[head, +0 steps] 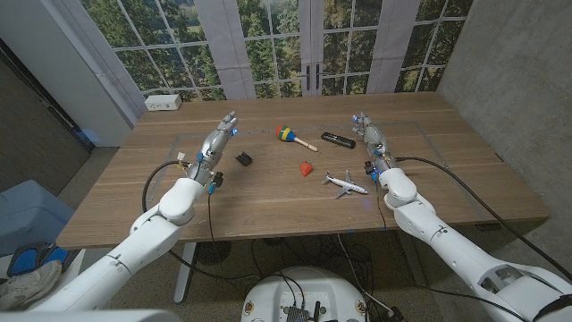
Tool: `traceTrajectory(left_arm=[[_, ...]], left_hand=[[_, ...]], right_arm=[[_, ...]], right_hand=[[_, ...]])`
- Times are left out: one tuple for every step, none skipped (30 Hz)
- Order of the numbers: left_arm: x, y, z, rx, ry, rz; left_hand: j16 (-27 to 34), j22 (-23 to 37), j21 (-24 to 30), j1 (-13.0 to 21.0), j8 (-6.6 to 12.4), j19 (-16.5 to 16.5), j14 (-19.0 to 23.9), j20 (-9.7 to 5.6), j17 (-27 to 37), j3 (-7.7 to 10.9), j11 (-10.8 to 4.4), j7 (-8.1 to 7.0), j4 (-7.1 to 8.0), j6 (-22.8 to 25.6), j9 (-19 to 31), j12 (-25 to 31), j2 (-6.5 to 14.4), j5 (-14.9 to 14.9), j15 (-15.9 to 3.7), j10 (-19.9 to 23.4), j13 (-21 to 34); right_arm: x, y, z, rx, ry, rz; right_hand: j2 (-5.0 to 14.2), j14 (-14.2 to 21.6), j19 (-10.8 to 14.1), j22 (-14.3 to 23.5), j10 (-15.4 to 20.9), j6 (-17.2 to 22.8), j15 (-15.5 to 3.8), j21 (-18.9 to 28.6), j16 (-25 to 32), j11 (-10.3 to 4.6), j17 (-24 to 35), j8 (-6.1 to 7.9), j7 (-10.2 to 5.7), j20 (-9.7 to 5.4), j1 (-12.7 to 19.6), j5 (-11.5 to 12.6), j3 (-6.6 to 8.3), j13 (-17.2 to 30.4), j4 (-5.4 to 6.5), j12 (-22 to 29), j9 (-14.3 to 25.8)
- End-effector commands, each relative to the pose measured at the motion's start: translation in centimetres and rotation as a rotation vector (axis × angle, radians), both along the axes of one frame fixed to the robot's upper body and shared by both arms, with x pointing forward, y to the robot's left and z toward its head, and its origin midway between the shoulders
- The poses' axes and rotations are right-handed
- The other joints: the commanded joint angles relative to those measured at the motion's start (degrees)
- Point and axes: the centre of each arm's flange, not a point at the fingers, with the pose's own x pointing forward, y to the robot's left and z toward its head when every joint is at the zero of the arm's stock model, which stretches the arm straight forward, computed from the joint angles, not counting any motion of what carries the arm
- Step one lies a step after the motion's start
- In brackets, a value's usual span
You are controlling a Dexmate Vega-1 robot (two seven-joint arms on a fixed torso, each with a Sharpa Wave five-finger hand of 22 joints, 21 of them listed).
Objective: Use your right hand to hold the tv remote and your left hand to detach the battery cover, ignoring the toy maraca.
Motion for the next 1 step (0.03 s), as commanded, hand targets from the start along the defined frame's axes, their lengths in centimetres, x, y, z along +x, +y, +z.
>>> traceTrajectory(left_arm=[[1.52, 0.73, 0.23, -0.070, 0.022, -0.151]], left_hand=[[-0.1, 0.0, -0.3, -0.7, -0.08, 0.3, 0.0, -6.38, 0.0, 0.61, 0.48, 0.30, 0.20, 0.1, 0.1, -0.2, 4.9, 0.3, -2.95, -0.5, -0.1]], right_arm=[[-2.21, -1.46, -0.14, 0.159, -0.058, 0.090]], right_hand=[[0.62, 0.8, 1.1, 0.2, 0.8, 1.0, -1.32, -0.3, 0.3, -0.09, -0.3, 0.53, 0.05, -4.22, -0.6, 0.3, 0.30, -0.2, 0.48, 0.3, 0.1]])
